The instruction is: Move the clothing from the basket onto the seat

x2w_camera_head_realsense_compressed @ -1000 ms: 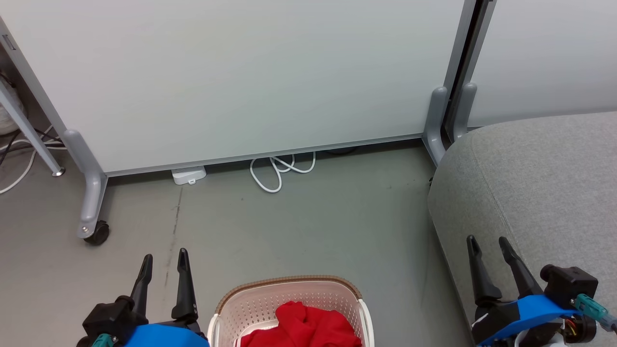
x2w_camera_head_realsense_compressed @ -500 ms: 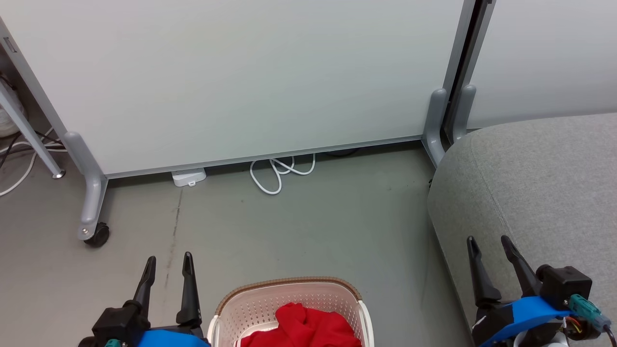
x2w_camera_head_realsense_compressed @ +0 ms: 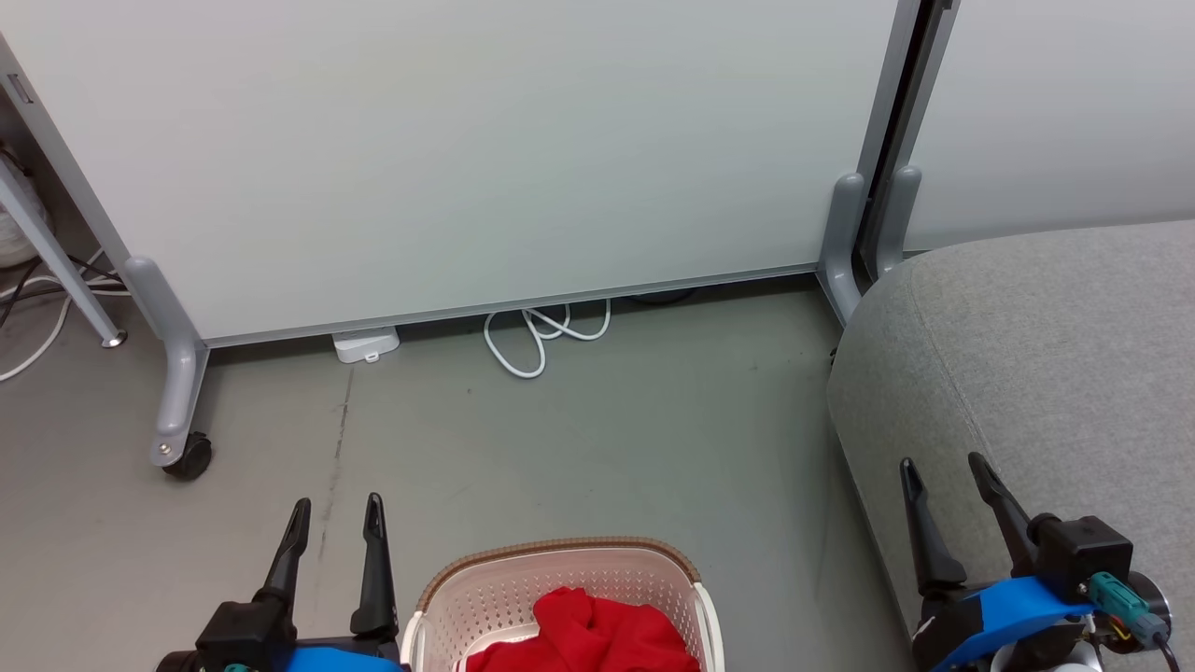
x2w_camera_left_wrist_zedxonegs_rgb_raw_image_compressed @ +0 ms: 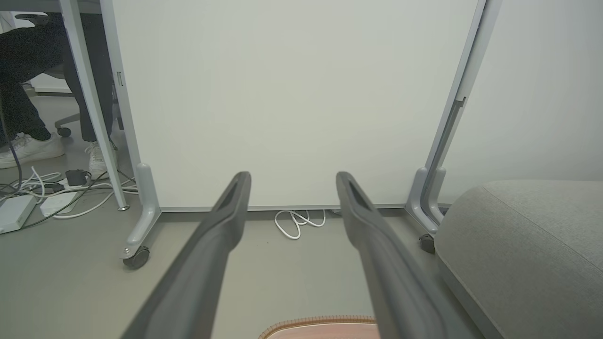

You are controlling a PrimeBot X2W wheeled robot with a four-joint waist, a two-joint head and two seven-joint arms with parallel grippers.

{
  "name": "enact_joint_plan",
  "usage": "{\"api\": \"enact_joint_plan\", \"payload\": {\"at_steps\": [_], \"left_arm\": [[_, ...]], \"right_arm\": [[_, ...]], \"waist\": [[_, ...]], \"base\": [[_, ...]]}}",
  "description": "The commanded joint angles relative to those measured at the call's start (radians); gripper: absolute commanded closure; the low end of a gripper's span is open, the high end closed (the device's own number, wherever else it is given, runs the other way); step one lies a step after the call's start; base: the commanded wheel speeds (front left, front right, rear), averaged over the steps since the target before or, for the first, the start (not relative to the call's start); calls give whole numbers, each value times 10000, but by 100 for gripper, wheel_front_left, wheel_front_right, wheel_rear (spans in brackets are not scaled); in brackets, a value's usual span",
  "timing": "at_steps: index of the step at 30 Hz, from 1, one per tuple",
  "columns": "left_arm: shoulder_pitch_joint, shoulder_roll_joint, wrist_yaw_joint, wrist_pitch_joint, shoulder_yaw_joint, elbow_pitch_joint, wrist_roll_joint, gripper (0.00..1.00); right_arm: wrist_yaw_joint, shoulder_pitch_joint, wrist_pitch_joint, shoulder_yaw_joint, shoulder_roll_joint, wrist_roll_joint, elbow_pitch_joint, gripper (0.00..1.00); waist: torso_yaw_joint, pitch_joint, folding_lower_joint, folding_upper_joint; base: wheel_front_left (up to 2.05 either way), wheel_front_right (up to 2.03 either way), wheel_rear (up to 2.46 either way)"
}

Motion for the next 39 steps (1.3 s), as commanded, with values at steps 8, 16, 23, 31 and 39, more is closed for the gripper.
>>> {"api": "enact_joint_plan", "payload": {"at_steps": [8,16,23,31,39], "left_arm": [[60,-27,3,-52,-3,14,-17,0],[71,-37,-45,-52,4,75,-110,0],[-471,-37,-87,-52,43,176,-164,0],[-1922,70,-279,20,-192,1356,-210,0],[-3979,96,-410,251,-526,3017,-281,0]], "right_arm": [[4,22,-73,21,-61,21,41,0],[4,-134,-49,179,-60,74,-111,0],[4,-807,-58,564,-57,41,-572,0],[4,-2417,-212,1310,-54,-138,-1170,0],[4,-3775,-394,1703,-49,-116,-1526,0]], "waist": [[-15,21,0,0],[-184,399,0,0],[-700,1868,0,0],[-1466,4235,0,0],[-1820,6246,0,0]], "base": [[0,0,0],[0,0,0],[0,0,0],[0,0,0],[0,0,0]]}}
